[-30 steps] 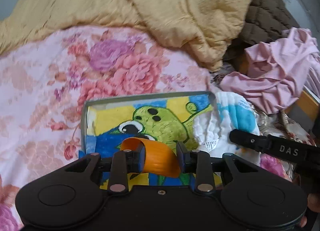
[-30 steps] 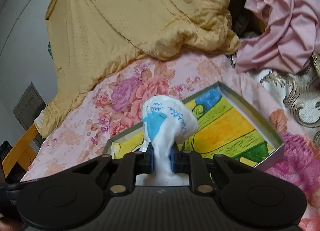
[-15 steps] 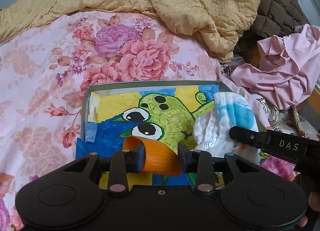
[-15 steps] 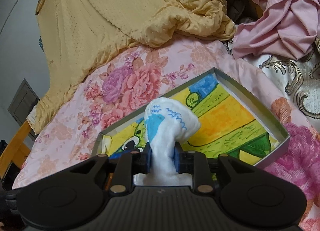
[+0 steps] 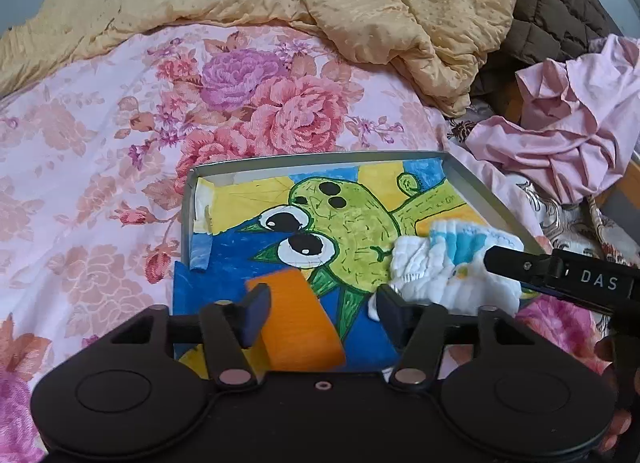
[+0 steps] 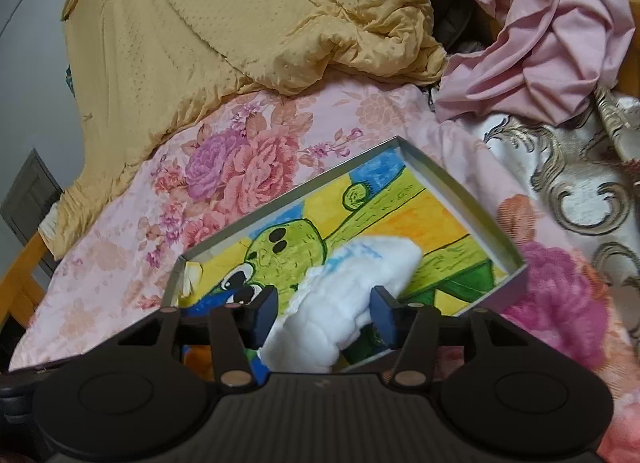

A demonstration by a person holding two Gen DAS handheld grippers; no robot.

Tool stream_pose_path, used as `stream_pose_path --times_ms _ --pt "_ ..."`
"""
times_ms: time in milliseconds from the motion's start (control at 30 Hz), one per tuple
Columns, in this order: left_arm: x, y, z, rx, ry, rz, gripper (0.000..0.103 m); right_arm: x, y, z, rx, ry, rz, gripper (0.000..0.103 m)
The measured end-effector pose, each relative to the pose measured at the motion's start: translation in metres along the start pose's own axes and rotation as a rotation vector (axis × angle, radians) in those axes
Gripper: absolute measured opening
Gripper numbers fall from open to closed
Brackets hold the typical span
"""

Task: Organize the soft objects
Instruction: 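Open both tools to drop the band and diaper into the tray, then move both tools back toward the cartoon snack packet on the bedspread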

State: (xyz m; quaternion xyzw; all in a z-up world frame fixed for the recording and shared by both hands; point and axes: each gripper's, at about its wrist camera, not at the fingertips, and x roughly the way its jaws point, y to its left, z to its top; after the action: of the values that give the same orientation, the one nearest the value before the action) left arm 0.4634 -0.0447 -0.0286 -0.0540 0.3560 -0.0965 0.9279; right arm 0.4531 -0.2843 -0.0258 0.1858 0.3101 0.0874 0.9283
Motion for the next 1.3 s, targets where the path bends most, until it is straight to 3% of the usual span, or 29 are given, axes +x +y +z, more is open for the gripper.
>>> stream_pose_path --times_ms 367,667,967,1300 --pt "-0.054 -0.006 -0.011 -0.001 -0.099 0.03 0.081 -0.058 0.022 -0.002 -0.116 -0.104 -0.009 0.086" --pt "-0.12 -0.012 -0.036 0.002 -0.186 0.044 0.091 -0.121 0.046 -0.022 -0.231 -0.203 -0.031 0.1" --pt "-0.177 -0.017 -0.074 -0.029 -0.248 0.055 0.098 -0.172 0.05 -0.053 -0.278 -0.23 -0.059 0.103" --pt "-0.225 -0.023 -0.111 -0.028 -0.278 0.053 0.102 -0.218 0.045 -0.084 -0.237 -0.225 -0.084 0.103"
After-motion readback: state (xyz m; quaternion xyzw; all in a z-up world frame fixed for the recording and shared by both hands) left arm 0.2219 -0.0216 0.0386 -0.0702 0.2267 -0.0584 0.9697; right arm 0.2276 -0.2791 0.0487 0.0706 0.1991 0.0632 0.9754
